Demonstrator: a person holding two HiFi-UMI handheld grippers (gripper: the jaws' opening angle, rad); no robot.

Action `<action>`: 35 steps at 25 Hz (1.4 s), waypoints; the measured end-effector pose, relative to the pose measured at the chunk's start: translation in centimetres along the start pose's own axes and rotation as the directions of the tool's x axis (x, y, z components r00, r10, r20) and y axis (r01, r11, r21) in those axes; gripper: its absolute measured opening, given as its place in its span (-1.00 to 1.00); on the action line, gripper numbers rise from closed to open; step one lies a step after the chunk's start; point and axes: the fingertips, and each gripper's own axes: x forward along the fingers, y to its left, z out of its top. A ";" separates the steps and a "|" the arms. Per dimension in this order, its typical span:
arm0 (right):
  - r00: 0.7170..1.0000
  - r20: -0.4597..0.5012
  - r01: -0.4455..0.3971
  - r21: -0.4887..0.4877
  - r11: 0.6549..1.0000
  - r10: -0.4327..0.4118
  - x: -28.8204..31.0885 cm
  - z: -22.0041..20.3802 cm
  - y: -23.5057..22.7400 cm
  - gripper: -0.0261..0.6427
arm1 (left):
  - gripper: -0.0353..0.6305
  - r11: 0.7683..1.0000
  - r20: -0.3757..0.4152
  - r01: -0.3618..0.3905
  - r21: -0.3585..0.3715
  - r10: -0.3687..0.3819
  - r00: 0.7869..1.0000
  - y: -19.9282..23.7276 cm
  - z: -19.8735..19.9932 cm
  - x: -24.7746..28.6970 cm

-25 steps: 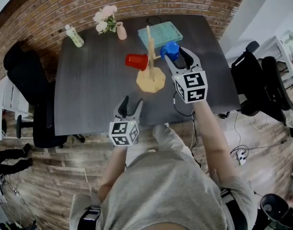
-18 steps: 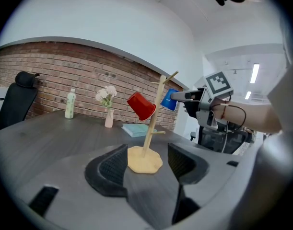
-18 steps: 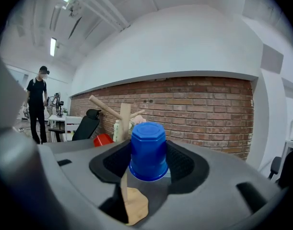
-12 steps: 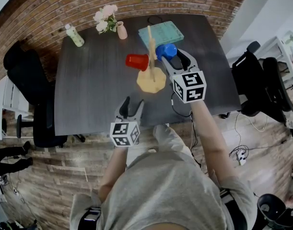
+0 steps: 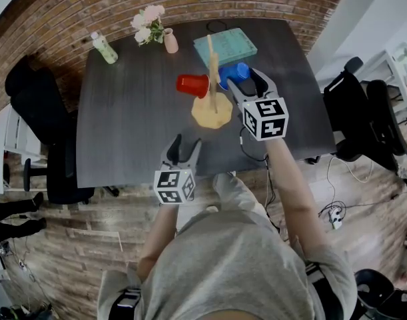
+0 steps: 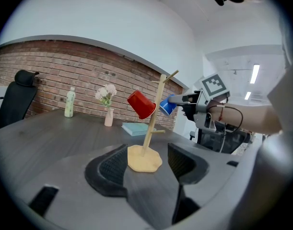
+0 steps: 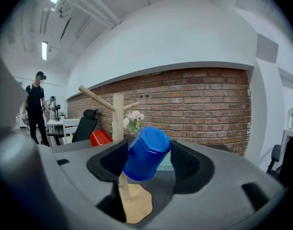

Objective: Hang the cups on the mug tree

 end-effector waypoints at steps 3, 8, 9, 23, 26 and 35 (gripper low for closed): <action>1.000 -0.005 0.014 0.015 1.000 -0.014 -0.4 -0.4 -0.2 -0.10 | -0.12 1.000 0.001 0.000 0.000 0.000 1.000 0.0 0.1 -0.3; 0.999 -0.010 0.033 0.012 0.999 -0.033 -1.4 -0.5 0.1 -0.09 | -0.12 1.000 0.007 0.002 0.003 -0.002 1.000 -0.1 0.4 -1.3; 0.999 -0.009 0.035 0.012 0.999 -0.035 -1.7 -0.4 0.2 -0.09 | -0.12 1.000 0.010 0.003 0.004 -0.003 1.000 -0.1 0.4 -1.6; 1.000 -0.008 -0.020 0.034 0.999 0.020 -10.4 -3.6 7.6 -0.33 | -0.17 0.999 0.058 0.023 0.026 -0.025 0.998 -1.8 1.5 -7.2; 1.000 -0.012 -0.026 0.049 0.998 0.027 -12.7 -4.8 9.4 -0.44 | -0.30 0.999 0.076 0.015 0.035 -0.017 0.997 -2.3 1.9 -8.6; 0.999 0.017 -0.048 0.078 0.996 0.046 -19.4 -6.4 13.2 -0.91 | -0.67 0.999 0.121 -0.036 0.037 0.031 0.992 -4.2 2.0 -12.8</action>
